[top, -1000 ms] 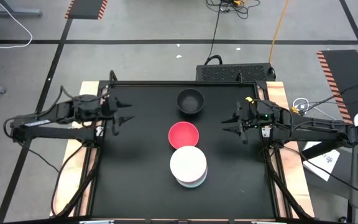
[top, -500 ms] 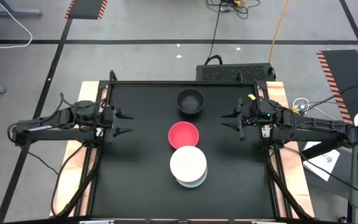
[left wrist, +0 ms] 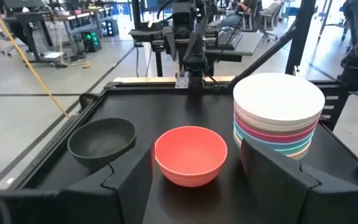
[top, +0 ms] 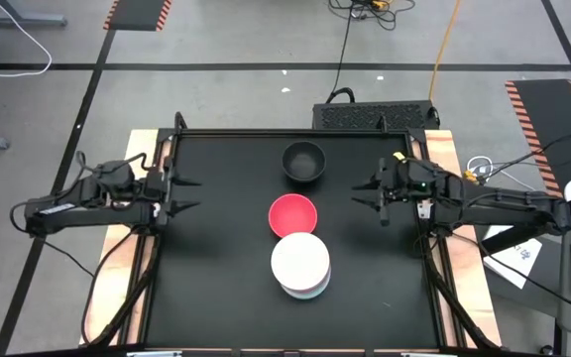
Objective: Nest bowls inside each other
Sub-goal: Stack the black bowl on the white bowl
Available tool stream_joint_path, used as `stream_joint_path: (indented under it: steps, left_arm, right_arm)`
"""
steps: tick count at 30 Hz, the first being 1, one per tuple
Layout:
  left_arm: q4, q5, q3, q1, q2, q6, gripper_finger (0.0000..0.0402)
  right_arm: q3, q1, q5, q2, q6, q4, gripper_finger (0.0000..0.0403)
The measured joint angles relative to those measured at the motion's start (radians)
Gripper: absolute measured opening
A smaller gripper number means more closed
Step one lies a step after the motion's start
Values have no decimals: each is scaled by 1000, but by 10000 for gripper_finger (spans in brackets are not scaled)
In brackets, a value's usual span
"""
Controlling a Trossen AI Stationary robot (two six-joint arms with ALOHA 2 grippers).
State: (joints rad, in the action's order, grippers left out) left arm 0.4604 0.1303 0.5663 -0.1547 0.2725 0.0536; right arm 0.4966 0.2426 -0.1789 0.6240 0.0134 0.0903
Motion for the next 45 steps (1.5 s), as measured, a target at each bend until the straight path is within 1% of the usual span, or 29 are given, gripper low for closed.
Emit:
stream_joint_path:
  steps: [3,8,11,12,17,23,26,27,31,35,37,40,45]
  left_arm:
    - [10,0,0,0,-22,-11,243]
    - [10,1,0,0,-41,-9,243]
    - [10,1,0,0,-41,-10,243]
    - [10,2,0,0,-41,-10,243]
    - [9,7,0,0,-41,-15,243]
    - [9,9,0,0,-40,-31,243]
    - [8,9,0,0,-40,-36,243]
    - [8,9,0,0,-40,-37,243]
    - [8,9,0,0,-40,-46,243]
    - [8,9,0,0,-40,-50,243]
    - [9,9,0,0,-40,-50,243]
    - [10,9,0,0,-40,-55,243]
    - [9,9,0,0,-40,-53,243]
  right_arm:
    - [-38,7,28,9,-14,-12,137]
    - [-107,48,157,12,-65,-81,137]
    - [-128,94,155,12,-94,-170,137]
    - [-128,112,138,17,-91,-189,137]
    - [-82,220,-47,70,-66,-210,137]
    - [37,332,-206,222,-62,-208,137]
    - [105,389,-346,322,-47,-205,137]
    - [126,406,-376,355,-44,-197,137]
    - [213,469,-376,468,-42,-191,137]
    - [285,544,-376,552,-40,-151,137]
    - [312,575,-398,587,-31,-142,137]
    - [338,600,-448,635,-7,-138,137]
    - [373,622,-455,689,-7,-86,137]
